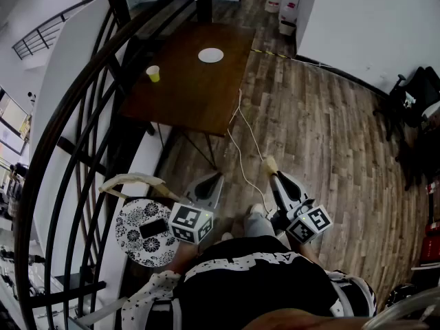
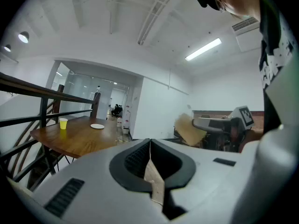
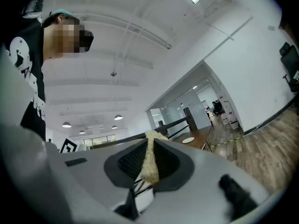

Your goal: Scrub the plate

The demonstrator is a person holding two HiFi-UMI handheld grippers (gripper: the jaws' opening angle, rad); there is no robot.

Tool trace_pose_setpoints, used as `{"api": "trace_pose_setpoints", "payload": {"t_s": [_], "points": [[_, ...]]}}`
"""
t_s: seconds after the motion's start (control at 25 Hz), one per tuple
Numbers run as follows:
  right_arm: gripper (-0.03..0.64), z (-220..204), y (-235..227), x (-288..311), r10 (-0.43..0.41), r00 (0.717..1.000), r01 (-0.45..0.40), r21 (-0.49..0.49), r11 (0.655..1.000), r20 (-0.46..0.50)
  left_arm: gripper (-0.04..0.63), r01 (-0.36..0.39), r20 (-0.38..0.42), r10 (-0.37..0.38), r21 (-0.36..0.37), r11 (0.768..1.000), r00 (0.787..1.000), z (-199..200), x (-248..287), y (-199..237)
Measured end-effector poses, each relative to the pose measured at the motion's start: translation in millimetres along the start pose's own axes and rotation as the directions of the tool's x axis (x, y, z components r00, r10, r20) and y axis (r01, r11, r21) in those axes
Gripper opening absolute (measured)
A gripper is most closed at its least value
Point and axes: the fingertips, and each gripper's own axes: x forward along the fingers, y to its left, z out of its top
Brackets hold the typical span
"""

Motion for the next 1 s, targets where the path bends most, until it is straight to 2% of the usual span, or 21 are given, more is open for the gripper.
{"api": "trace_pose_setpoints", "payload": {"t_s": [0.16, 0.32, 0.6, 0.76, 1.0], "points": [[0.049, 11, -3, 10, 0.028, 0.999, -0.029, 0.047, 0.998, 0.034, 0.015, -0.006, 0.008, 0.006, 0.005, 1.000, 1.000, 7, 11, 3], [0.049, 16, -12, 20, 0.056, 0.998, -0.058, 0.038, 0.998, 0.037, 0.014, -0.017, 0.015, 0.017, 0.013, 1.000, 1.000, 12, 22, 7], [0.049, 26, -41, 35, 0.049, 0.997, -0.053, 0.087, 0.995, 0.051, 0.014, -0.009, 0.016, 0.009, 0.033, 0.999, 1.000, 24, 52, 12], [0.049, 20, -67, 41, 0.040, 0.998, -0.043, 0.057, 0.997, 0.041, 0.014, -0.010, 0.013, 0.010, 0.043, 0.999, 1.000, 28, 68, 16], [0.049, 33, -91, 61, 0.054, 0.995, -0.061, 0.087, 0.994, 0.078, 0.014, -0.028, 0.010, 0.027, 0.064, 0.998, 1.000, 37, 97, 28]]}}
